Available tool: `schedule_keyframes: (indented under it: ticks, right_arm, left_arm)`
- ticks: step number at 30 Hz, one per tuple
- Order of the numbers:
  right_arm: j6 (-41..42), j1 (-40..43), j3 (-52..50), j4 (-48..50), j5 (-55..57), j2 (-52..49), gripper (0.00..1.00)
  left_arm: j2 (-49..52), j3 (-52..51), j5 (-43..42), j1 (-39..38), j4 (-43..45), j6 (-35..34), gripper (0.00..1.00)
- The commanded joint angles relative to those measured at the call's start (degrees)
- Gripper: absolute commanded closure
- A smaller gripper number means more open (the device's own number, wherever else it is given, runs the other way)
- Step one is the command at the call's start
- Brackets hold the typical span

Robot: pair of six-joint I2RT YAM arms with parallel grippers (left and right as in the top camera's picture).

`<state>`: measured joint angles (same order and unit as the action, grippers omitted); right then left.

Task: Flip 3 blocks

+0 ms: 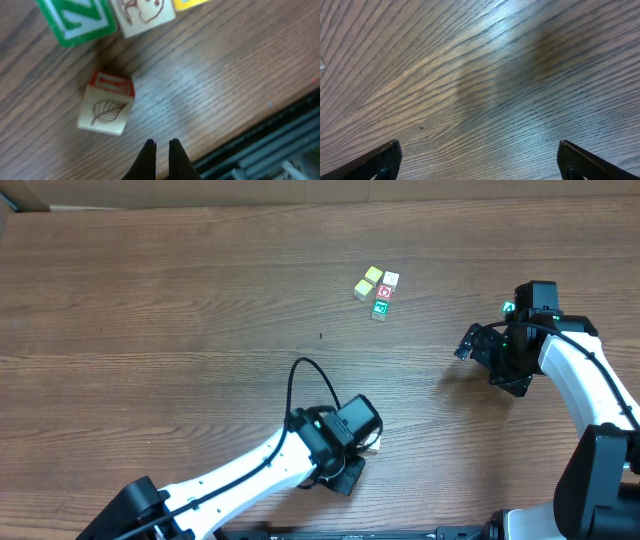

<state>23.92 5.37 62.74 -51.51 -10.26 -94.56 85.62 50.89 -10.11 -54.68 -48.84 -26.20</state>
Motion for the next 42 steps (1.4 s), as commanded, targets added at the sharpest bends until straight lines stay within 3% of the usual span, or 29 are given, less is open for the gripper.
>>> schedule_keyframes:
  ticks: [1,5,18,33,38,42]
  right_arm:
    - [-0.4,0.2,0.7,0.3,0.2,0.2,0.00]
    - [-0.4,0.2,0.7,0.3,0.2,0.2,0.00]
    - [-0.4,0.2,0.7,0.3,0.2,0.2,0.00]
    - [-0.4,0.2,0.7,0.3,0.2,0.2,0.00]
    - [-0.4,0.2,0.7,0.3,0.2,0.2,0.00]
    - [-0.4,0.2,0.7,0.3,0.2,0.2,0.00]
  left_arm:
    - [0.6,-2.4,4.1,-2.7,3.9,-5.9,0.96]
    - [0.6,-3.9,10.3,-4.4,5.2,-12.3,0.96]
    - [2.5,-5.9,11.0,-4.6,9.0,-12.3,0.96]
    - [2.3,-5.4,23.5,-2.5,8.1,-15.9,0.96]
    - [2.3,-5.0,23.4,-0.2,8.2,-18.2,0.96]
    - [-0.4,-1.7,18.5,2.5,8.3,-18.6,0.96]
